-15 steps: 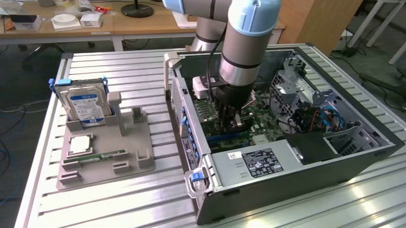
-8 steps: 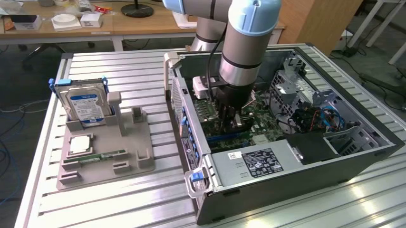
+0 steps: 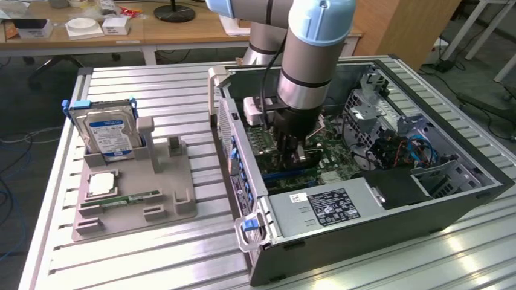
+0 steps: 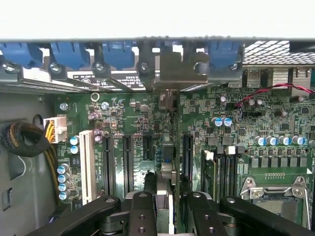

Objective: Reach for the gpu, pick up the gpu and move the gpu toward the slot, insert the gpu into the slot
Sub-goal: 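Insert the gpu into the slot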

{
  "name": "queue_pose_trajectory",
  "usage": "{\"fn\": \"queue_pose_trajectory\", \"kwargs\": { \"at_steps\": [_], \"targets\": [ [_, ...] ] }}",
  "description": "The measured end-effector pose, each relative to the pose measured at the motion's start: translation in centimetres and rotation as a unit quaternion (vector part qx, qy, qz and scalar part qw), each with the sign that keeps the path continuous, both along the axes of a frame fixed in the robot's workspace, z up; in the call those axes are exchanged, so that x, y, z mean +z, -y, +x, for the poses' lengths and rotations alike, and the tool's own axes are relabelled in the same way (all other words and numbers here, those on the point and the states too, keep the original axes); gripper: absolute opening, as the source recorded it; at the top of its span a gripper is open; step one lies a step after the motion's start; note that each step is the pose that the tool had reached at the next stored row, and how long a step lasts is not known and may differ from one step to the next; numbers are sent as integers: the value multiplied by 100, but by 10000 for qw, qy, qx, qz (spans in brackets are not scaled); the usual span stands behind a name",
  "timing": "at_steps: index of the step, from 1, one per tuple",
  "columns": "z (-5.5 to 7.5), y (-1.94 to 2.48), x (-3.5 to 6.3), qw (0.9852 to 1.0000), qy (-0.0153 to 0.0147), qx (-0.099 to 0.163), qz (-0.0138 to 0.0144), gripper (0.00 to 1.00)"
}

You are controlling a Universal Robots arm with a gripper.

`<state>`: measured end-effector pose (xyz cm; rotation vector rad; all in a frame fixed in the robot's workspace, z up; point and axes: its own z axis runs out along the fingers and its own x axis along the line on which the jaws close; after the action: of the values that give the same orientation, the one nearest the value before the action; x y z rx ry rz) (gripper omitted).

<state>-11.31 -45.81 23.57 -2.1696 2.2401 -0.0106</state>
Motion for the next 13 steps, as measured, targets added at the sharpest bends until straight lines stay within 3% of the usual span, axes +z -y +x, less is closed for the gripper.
{"fn": "queue_pose_trajectory", "kwargs": {
  "at_steps": [13],
  "targets": [
    [-3, 1, -34, 10000, 0, 0, 0, 29]
  ]
}}
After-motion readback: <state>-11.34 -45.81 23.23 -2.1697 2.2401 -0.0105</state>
